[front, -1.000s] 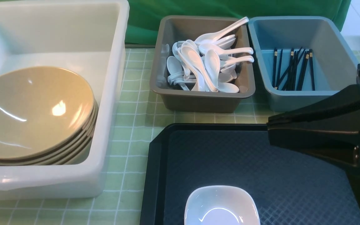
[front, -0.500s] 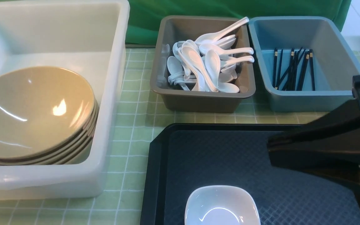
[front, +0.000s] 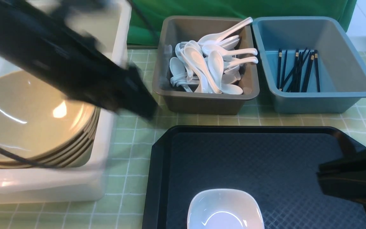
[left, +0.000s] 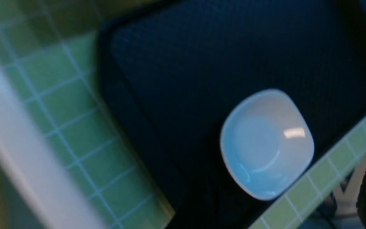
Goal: On green table put chopsticks spoon bowls plates into blue grey white boxes.
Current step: 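Grasp the small white bowl on the black tray by its rim with the left gripper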
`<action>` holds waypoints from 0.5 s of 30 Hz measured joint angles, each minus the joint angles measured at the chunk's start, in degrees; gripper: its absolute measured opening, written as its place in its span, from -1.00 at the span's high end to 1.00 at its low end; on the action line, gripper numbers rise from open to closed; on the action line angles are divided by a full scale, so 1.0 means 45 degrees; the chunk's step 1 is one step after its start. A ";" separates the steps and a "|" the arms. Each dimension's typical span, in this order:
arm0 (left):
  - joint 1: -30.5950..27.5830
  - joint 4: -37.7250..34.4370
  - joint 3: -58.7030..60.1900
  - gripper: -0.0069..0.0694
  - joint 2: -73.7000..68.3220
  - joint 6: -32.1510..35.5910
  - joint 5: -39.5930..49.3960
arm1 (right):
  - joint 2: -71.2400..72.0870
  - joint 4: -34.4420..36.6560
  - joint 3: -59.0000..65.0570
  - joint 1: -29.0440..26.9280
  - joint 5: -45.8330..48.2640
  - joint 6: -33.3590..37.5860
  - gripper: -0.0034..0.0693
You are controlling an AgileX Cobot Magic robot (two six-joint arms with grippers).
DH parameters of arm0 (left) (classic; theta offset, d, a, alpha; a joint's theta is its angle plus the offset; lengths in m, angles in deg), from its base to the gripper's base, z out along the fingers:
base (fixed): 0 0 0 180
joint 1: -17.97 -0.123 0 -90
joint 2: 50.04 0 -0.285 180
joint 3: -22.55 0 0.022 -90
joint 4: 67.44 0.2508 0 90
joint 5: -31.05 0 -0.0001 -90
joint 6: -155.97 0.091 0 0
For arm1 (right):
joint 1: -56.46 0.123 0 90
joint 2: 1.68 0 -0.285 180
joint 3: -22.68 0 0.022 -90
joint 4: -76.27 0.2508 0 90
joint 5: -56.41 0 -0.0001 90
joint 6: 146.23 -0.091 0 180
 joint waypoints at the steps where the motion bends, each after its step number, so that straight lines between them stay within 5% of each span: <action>1: 0.0514 0.0100 0.0000 -0.56 -0.0367 -0.0233 0.0000 | 0.0279 -0.0006 0.0000 0.0000 0.0034 -0.0224 0.68; 8: 0.2956 0.0226 0.0000 -0.40 -0.3225 -0.2387 -0.0236 | 0.1298 -0.0092 0.0000 0.0000 0.0291 -0.1410 0.65; 15: 0.3227 0.0323 0.0000 -0.40 -0.5064 -0.3908 -0.1332 | 0.1431 -0.0323 0.0000 0.0000 0.0858 -0.1599 0.63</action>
